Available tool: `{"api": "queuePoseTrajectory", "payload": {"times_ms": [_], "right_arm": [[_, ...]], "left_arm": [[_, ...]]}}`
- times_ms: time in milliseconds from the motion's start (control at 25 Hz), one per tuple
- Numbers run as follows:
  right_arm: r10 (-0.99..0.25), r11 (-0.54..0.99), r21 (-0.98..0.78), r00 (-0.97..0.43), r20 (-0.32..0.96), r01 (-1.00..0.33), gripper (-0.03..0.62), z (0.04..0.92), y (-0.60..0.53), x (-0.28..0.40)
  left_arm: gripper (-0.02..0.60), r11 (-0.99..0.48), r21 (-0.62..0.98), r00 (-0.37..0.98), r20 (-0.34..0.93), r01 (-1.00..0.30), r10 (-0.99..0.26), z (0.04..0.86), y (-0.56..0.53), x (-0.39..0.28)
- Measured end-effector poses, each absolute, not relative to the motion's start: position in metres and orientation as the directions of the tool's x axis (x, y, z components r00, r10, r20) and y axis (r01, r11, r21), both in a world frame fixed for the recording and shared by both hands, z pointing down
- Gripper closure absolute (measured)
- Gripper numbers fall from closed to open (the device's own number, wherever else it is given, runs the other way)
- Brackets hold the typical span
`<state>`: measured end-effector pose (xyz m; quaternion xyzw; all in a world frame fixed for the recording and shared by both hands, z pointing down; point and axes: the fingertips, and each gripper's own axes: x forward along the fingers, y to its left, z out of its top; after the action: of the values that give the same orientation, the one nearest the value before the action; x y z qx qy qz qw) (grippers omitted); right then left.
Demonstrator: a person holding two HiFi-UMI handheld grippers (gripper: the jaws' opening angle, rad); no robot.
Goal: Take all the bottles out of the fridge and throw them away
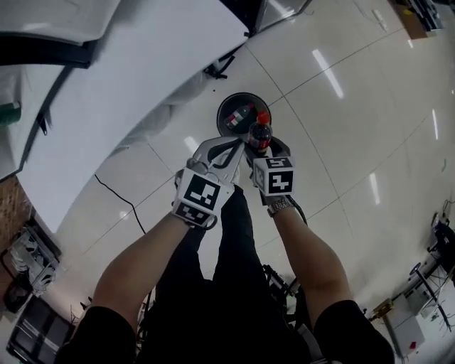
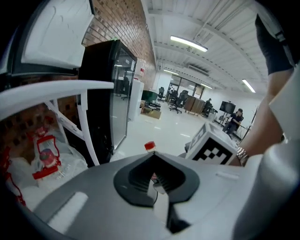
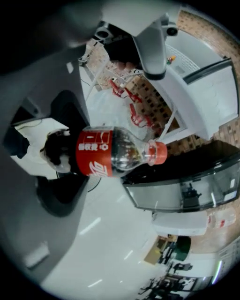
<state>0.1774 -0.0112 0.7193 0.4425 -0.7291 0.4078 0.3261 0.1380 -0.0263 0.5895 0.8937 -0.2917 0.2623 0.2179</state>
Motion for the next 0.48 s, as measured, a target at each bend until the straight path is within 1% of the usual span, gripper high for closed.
{"api": "queuePoseTrajectory", "payload": {"times_ms": [200,320,480], "right_arm": [[-0.305,0.163,-0.347,-0.382,0.872,-0.923,0.29,0.807,-0.002,0.181],[-0.239,0.121,-0.352,-0.372,0.897,-0.928,0.29,0.856,0.005,0.179],[-0.162,0.017,-0.337,-0.335,0.928,-0.942,0.29,0.909,0.008,0.186]], "left_arm": [[0.578,-0.721,0.277,0.687,0.629,-0.635,-0.364,0.656,-0.019,0.142],[0.577,-0.709,0.291,0.676,0.651,-0.642,-0.345,0.682,-0.011,0.135],[0.577,-0.697,0.292,0.652,0.684,-0.655,-0.326,0.706,-0.004,0.12]]}}
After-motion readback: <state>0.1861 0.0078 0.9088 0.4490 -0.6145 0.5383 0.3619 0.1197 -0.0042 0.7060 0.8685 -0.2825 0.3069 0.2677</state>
